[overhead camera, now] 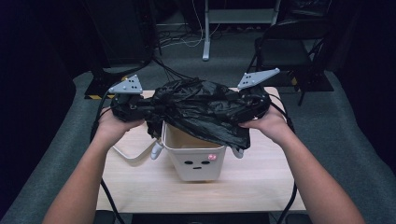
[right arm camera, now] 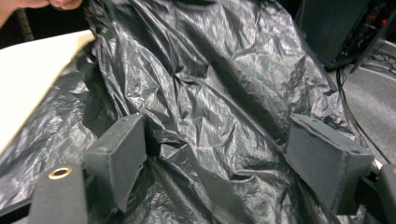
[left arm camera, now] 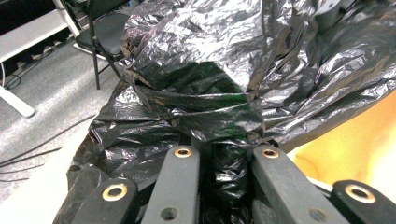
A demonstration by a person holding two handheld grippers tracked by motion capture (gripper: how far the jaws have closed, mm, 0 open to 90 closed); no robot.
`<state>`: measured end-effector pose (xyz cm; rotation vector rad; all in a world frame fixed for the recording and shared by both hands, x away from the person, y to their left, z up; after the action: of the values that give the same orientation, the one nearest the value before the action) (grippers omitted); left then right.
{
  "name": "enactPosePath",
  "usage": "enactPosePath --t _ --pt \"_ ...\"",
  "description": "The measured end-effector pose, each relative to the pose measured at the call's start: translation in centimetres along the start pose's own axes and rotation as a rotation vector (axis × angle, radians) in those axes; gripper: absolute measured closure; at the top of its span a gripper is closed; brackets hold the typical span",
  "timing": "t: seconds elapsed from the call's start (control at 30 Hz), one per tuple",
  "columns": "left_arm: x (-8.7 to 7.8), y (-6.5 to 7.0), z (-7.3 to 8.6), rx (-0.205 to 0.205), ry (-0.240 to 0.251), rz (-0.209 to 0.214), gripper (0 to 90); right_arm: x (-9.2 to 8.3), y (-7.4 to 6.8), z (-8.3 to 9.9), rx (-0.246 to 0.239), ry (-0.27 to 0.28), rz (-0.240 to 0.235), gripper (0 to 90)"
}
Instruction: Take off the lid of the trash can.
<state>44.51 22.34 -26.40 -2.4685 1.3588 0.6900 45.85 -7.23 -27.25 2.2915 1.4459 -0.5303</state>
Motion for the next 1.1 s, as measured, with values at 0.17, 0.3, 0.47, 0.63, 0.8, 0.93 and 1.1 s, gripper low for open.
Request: enactPosePath --t 0.17,0.3,0.47,0.63,0.8,0.93,1.1 --pt "0.0 -0.1 0.2 -0.008 0.016 0.005 84.8 1.2 0.6 0.5 0.025 -0.035 0.014 20.2" --pt "0.1 0.1 0.1 -0.003 0.021 0.007 84.8 1.9 1.0 0.7 0.056 -0.058 0.011 23.3" --pt "0.4 0.1 -0.1 -0.005 0.026 0.013 84.7 2.8 1.5 0.8 0.089 -0.075 -0.009 33.3" --pt "0.5 0.3 -0.5 0.000 0.041 0.017 84.7 3.2 1.7 0.8 0.115 -0.054 -0.055 50.7" --pt "0.4 0.7 -1.1 0.005 0.063 0.029 84.8 3.0 1.7 0.0 0.078 -0.035 -0.021 66.3" --pt "0.4 0.9 -1.5 0.010 0.072 0.028 84.8 2.5 1.9 -0.4 0.073 -0.006 0.004 71.7" --pt "0.0 0.9 -1.9 0.016 0.080 0.019 84.8 1.4 2.0 -1.4 0.049 0.042 0.035 79.8"
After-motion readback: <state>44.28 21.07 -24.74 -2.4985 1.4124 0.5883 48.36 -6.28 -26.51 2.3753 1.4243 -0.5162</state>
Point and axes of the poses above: each handheld gripper's, and its own axes: x roughly forward along the jaws, z roughly out of its underside, y roughly to its right, the point moved 4 cm from there along x, roughly forward along the jaws, and after that the axes turned 7 degrees about -x, right-handed, at the moved point
